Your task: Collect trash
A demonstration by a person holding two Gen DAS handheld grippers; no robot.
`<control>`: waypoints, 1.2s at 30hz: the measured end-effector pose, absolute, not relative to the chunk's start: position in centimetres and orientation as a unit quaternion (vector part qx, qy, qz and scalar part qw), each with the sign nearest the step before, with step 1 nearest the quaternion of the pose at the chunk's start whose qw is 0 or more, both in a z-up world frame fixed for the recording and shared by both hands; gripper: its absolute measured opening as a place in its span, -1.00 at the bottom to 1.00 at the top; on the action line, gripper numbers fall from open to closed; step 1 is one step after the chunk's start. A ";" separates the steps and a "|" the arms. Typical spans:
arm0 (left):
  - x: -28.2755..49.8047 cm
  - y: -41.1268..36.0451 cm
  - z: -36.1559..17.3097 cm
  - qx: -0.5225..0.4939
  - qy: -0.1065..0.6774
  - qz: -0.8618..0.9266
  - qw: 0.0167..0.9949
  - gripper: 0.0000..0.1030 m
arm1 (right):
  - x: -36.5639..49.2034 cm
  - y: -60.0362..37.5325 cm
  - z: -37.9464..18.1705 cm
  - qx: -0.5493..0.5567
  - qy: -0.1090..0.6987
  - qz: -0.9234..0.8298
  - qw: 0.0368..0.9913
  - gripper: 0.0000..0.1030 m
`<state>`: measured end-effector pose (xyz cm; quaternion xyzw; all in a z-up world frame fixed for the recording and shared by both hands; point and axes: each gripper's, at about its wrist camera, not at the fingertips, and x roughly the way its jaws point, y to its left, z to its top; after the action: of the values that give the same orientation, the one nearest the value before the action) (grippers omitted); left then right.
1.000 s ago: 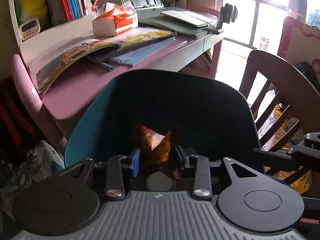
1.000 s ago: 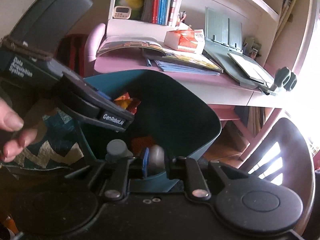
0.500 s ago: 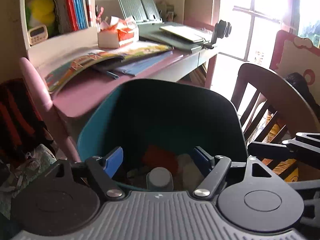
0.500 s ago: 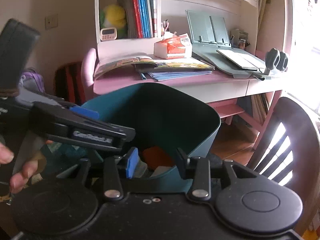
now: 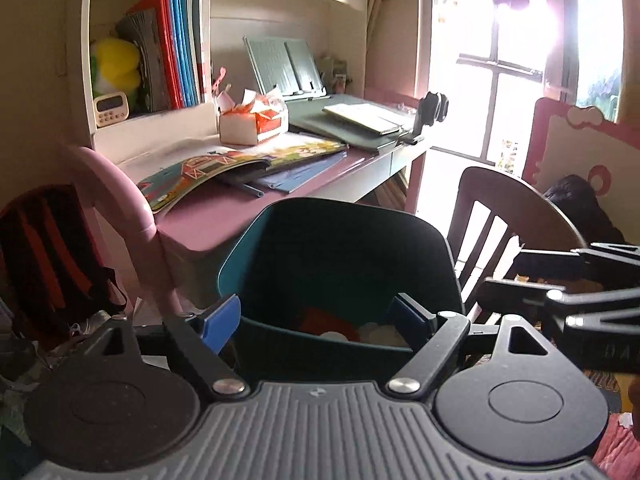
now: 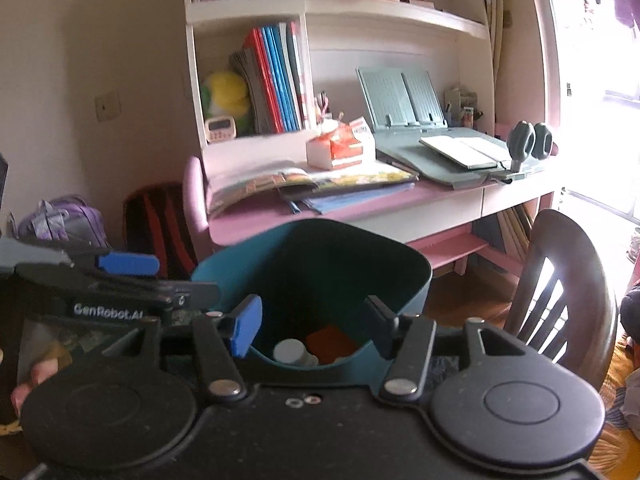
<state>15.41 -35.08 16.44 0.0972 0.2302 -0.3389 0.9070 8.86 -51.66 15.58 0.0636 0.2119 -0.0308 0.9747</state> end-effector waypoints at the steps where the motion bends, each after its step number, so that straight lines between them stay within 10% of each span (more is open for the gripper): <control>1: 15.2 -34.8 16.5 0.095 0.228 -0.340 0.907 0.64 | 8.6 -51.5 15.8 0.065 0.208 -0.030 0.976 0.11; 6: 13.7 -32.8 17.0 0.080 0.209 -0.344 0.912 0.94 | 7.4 -50.8 16.5 0.074 0.191 -0.031 0.978 0.14; 36: 9.7 -26.7 19.6 0.033 0.174 -0.346 0.921 0.99 | 3.7 -45.4 19.4 0.049 0.151 -0.022 0.987 0.36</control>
<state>9.75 -26.69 19.62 0.0333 0.1741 -0.3457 0.9214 3.68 -45.44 19.35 0.0493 0.1511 -0.0222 0.9870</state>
